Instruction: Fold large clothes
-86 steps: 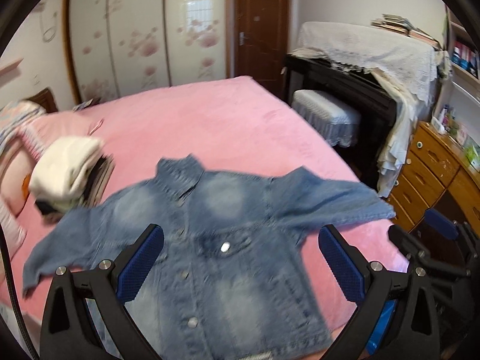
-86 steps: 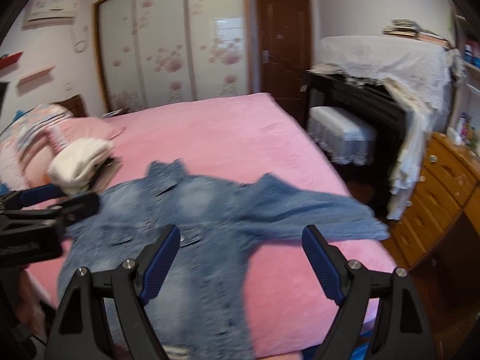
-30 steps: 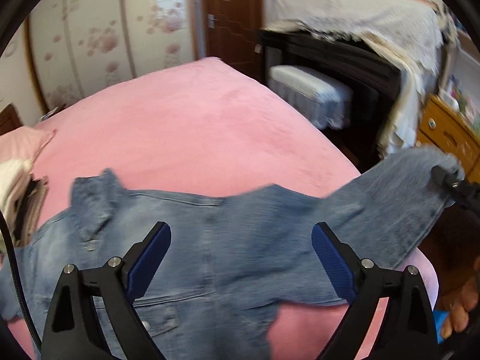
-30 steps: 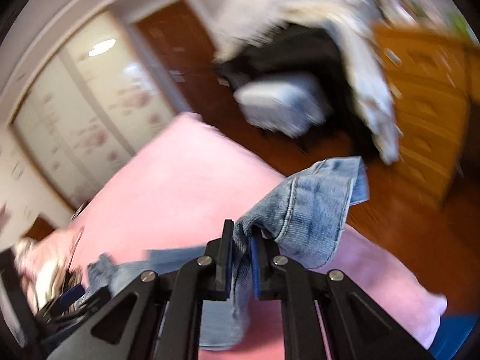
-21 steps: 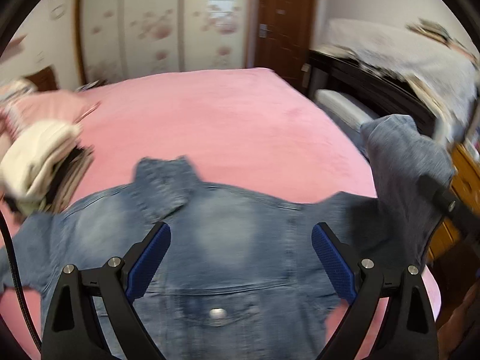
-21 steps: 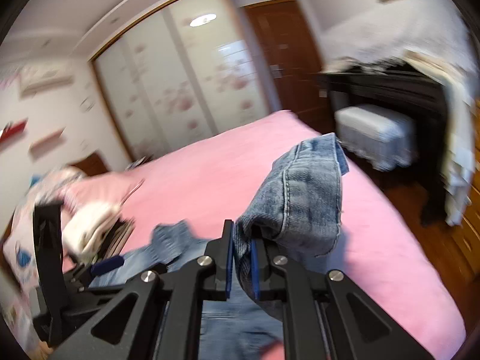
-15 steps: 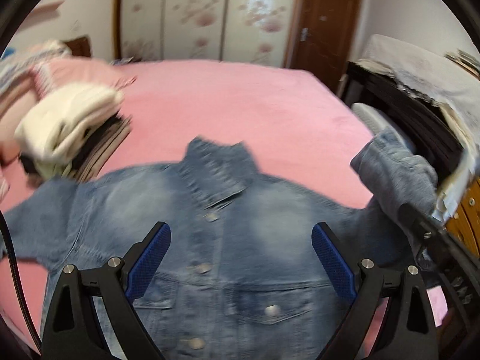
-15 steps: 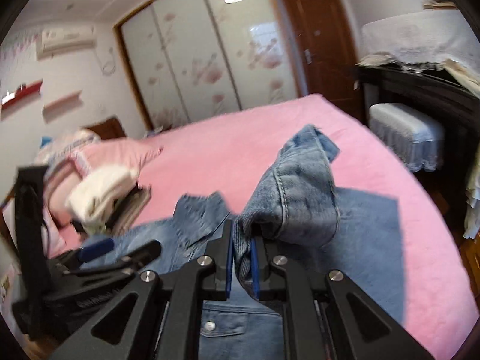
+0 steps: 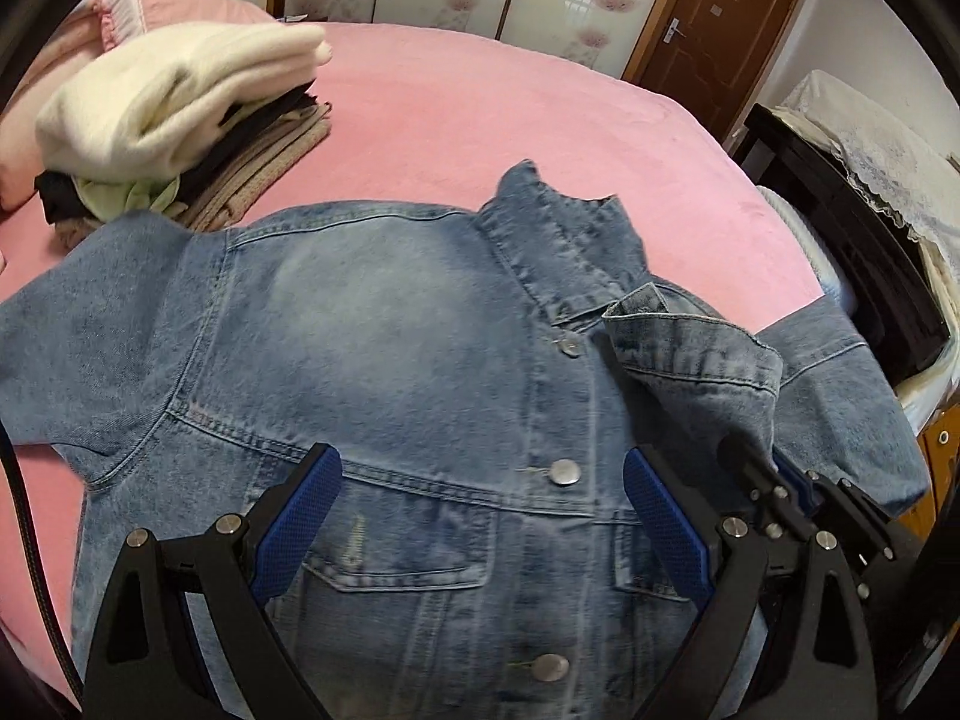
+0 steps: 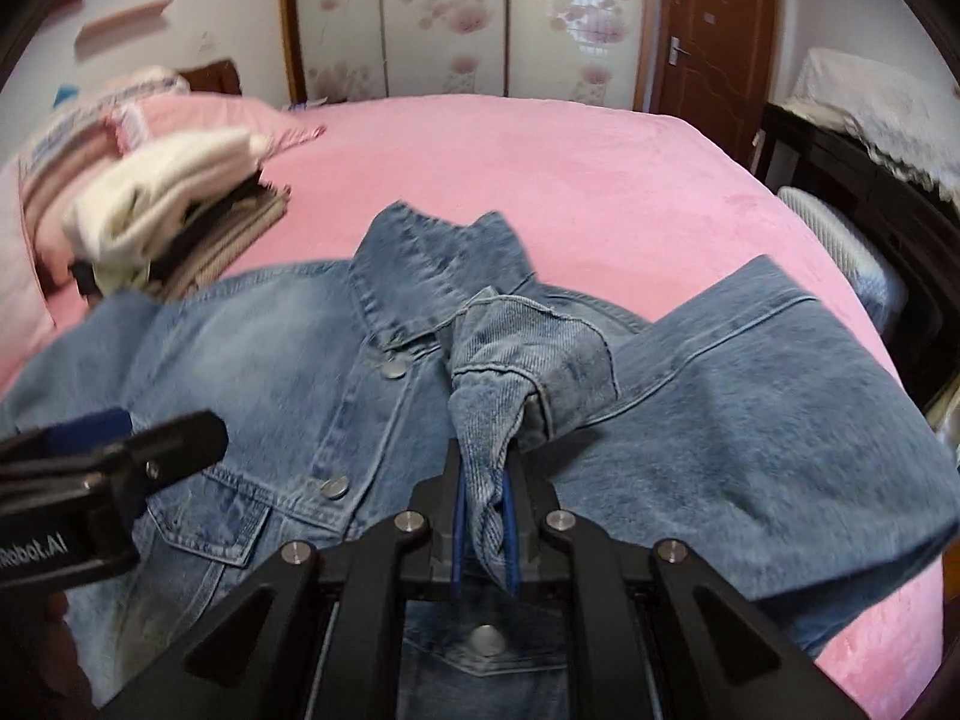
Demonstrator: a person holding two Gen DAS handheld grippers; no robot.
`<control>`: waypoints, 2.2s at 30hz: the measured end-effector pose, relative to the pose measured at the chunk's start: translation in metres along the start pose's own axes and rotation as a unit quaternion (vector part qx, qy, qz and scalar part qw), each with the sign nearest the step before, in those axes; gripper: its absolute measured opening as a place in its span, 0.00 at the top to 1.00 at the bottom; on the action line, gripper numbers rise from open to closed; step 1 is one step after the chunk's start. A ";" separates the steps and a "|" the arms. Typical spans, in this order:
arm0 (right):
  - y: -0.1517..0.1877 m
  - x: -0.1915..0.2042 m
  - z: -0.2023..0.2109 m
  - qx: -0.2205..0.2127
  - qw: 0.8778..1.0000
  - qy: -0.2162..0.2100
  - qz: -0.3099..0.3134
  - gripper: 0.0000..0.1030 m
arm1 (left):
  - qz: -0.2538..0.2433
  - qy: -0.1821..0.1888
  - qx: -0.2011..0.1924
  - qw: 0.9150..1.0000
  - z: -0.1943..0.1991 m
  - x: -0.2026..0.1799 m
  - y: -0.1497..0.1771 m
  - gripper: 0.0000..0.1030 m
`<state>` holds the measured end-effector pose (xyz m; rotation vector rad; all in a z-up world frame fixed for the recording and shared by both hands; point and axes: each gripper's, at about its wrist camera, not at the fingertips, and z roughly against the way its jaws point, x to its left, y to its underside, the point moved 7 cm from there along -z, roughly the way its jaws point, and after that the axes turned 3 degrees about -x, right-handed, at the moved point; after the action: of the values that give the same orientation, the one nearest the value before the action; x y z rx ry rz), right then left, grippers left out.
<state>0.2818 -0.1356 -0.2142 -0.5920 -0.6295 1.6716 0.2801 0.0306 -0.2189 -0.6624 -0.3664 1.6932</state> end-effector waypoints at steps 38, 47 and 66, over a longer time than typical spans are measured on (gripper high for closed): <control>0.011 0.060 0.050 0.000 0.998 -0.014 0.056 0.63 | 0.019 0.040 -0.047 0.998 0.064 0.018 -0.013 0.08; -0.003 0.023 0.098 -0.043 0.999 -0.027 -0.001 0.61 | 0.003 0.044 -0.039 0.998 0.063 0.006 -0.009 0.08; 0.060 -0.105 0.105 -0.042 0.988 0.026 -0.148 0.58 | 0.015 0.124 0.053 0.991 -0.018 -0.021 0.023 0.08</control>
<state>0.1861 -0.2578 -0.1746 -0.5715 -0.7162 1.3535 0.2755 0.0033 -0.2420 -0.7927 -0.0907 1.6226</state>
